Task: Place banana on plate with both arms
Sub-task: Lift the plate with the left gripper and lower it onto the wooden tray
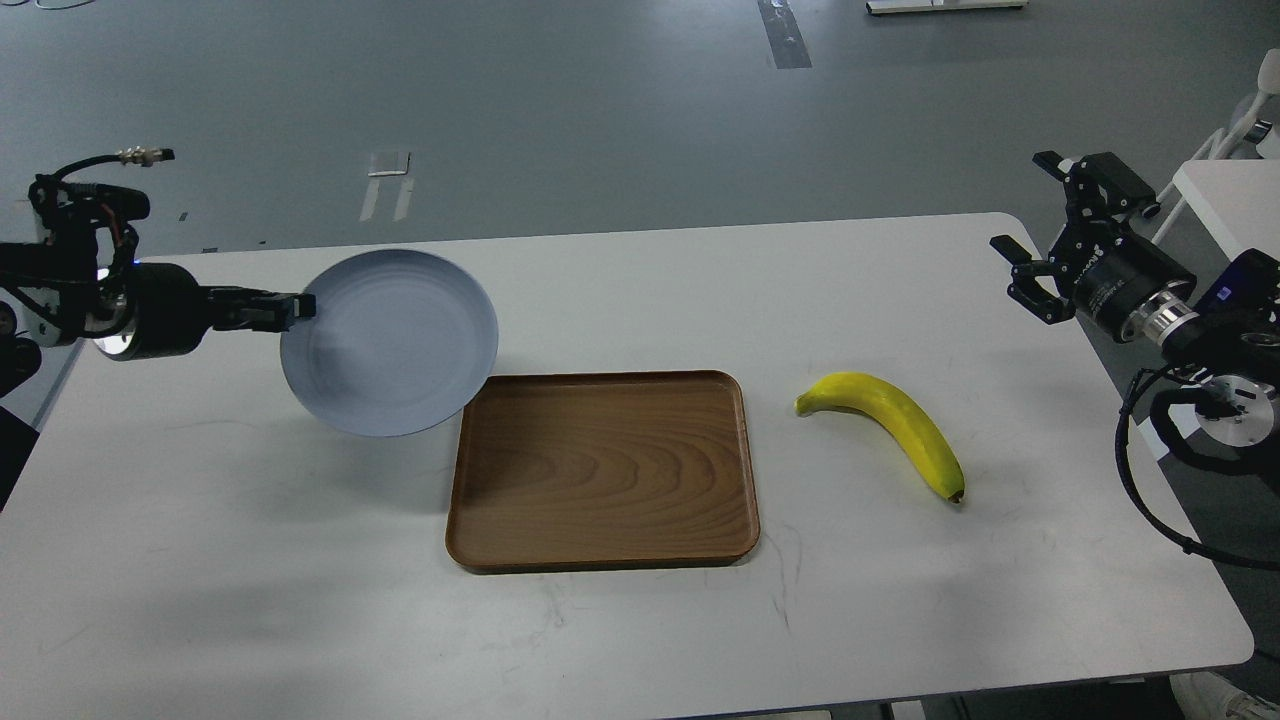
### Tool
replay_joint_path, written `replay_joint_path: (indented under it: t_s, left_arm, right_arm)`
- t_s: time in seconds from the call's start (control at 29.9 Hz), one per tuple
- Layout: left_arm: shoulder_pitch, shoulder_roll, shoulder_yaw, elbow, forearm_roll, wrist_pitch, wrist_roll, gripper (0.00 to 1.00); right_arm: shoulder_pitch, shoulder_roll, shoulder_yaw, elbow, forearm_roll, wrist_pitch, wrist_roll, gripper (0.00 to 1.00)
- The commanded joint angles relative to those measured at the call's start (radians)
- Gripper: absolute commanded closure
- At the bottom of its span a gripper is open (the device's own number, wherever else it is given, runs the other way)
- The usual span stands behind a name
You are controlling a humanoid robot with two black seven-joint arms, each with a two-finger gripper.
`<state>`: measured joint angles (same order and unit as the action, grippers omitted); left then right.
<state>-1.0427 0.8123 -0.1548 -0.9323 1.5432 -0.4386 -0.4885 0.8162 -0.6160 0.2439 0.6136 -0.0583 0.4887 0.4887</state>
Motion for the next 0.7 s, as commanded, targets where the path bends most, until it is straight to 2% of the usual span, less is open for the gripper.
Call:
replay_joint_path:
  t_s: [0.0, 0.2, 0.37, 0.67]
  left_arm:
    - [-0.094, -0.120, 0.000, -0.045, 0.001, -0.043, 0.000, 1.00]
    - [-0.122, -0.336, 0.032, -0.020, 0.006, -0.046, 0.000, 1.00]
    - [-0.111, -0.450, 0.113, 0.027, 0.008, -0.038, 0.000, 1.00]
    - [-0.077, -0.643, 0.175, 0.280, 0.006, 0.003, 0.000, 1.00]
  right_arm:
    - [-0.005, -0.019, -0.001, 0.000, 0.000, 0.000, 0.000, 0.00]
    - [-0.008, -0.062, 0.002, 0.000, 0.000, 0.000, 0.000, 0.00]
    - [-0.011, -0.113, 0.003, 0.012, 0.002, 0.000, 0.000, 0.00]
    - [-0.015, -0.143, 0.005, 0.024, 0.003, 0.000, 0.000, 0.00]
